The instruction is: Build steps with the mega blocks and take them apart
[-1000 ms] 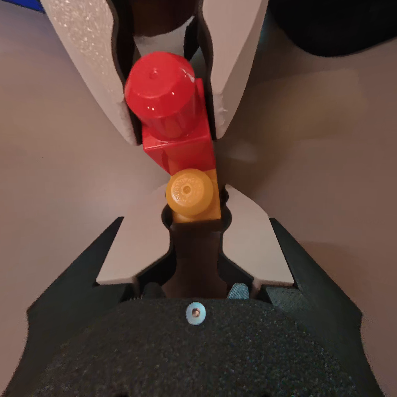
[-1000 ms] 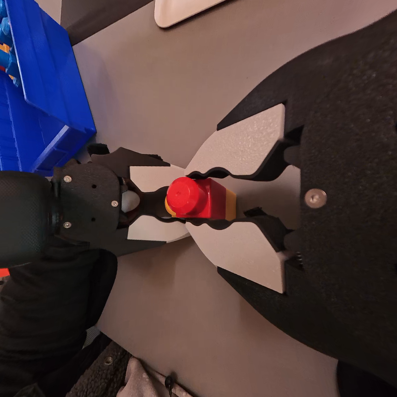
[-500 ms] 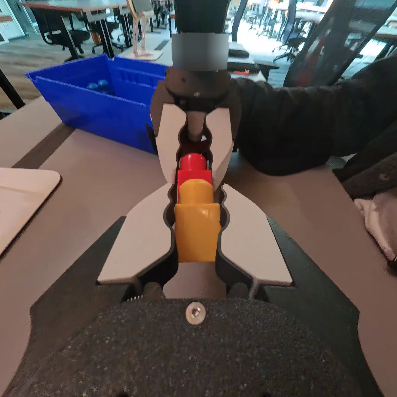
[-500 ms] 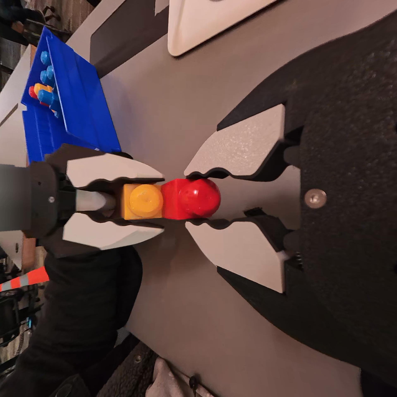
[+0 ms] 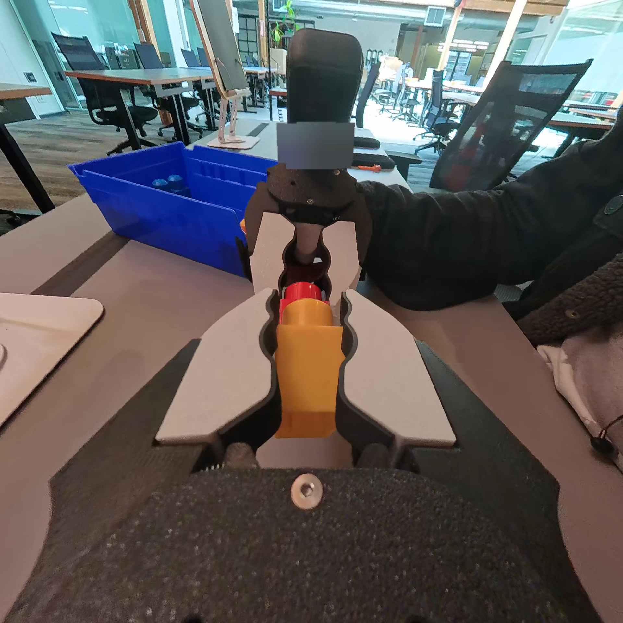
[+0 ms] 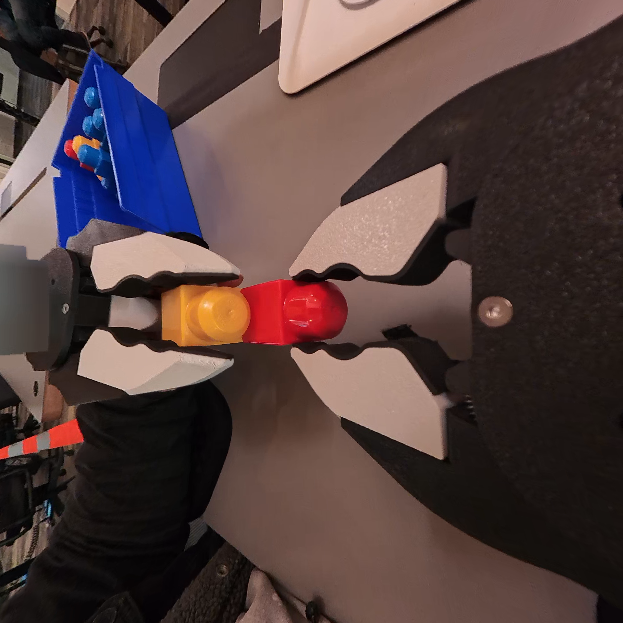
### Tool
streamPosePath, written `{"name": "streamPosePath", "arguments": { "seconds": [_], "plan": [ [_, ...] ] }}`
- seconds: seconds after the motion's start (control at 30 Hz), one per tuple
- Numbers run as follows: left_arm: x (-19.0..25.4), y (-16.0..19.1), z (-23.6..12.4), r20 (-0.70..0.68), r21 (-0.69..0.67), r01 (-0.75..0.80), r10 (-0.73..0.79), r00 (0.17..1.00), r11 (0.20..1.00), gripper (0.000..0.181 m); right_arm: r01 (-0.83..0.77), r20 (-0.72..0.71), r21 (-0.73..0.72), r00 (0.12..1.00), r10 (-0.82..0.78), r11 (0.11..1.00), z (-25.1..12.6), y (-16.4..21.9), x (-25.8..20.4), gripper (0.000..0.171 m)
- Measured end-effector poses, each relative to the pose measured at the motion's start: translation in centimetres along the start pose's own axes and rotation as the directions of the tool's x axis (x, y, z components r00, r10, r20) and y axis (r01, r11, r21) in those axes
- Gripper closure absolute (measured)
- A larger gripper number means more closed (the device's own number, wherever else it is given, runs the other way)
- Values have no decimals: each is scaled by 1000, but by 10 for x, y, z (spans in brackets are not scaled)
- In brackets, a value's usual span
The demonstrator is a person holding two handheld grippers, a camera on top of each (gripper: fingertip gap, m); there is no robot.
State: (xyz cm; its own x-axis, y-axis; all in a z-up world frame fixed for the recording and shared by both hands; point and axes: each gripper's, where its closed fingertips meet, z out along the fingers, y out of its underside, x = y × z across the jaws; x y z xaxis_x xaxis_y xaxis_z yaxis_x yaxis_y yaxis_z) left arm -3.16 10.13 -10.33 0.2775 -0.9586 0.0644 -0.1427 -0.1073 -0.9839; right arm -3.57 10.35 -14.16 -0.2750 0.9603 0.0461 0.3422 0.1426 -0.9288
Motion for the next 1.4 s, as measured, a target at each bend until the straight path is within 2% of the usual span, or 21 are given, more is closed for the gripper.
{"name": "streamPosePath", "arguments": {
  "seconds": [0.07, 0.17, 0.27, 0.47, 0.5, 0.57, 0.63, 0.77, 0.9, 1.1, 1.4],
  "plan": [
    [-3, -4, -2, 29, 27, -26, 26, 999, 999, 144, -11, 1, 23, 1000, 11, 1000, -3, -3, 1, 138],
    [-9, -12, -7, 64, 64, -29, 25, 998, 997, 115, -37, -7, 82, 999, 38, 996, -10, -7, 7, 138],
    [-17, -14, -13, 88, 95, -10, 1, 996, 995, 107, -69, -20, 202, 997, 74, 977, -24, -22, 14, 138],
    [-21, -7, -7, 85, 105, 40, -49, 995, 994, 116, -100, -23, 379, 993, 117, 920, -45, -47, 22, 138],
    [-22, -4, -4, 89, 102, 51, -60, 994, 993, 121, -107, -14, 396, 992, 122, 912, -46, -50, 22, 138],
    [-22, 3, 3, 89, 83, 71, -78, 993, 994, 144, -110, -12, 406, 992, 125, 907, -46, -51, 22, 138],
    [-19, 12, 8, 75, 18, 77, -78, 994, 997, 144, -117, -1, 408, 992, 129, 905, -46, -51, 21, 138],
    [-21, 6, 3, 94, 30, 59, -62, 994, 998, 144, -116, -7, 411, 991, 130, 904, -46, -52, 22, 139],
    [-20, 7, 1, 91, 6, 46, -47, 995, 999, 144, -106, -12, 370, 993, 119, 923, -44, -48, 20, 139],
    [-19, 20, -6, 92, -113, -20, 30, 995, 993, 144, -40, -68, 119, 997, 48, 992, -30, -22, 16, 138],
    [-16, 34, -4, 69, -198, -54, 69, 995, 979, 144, 33, -104, -140, 993, -48, 990, -7, 6, 12, 133]
  ]
}}
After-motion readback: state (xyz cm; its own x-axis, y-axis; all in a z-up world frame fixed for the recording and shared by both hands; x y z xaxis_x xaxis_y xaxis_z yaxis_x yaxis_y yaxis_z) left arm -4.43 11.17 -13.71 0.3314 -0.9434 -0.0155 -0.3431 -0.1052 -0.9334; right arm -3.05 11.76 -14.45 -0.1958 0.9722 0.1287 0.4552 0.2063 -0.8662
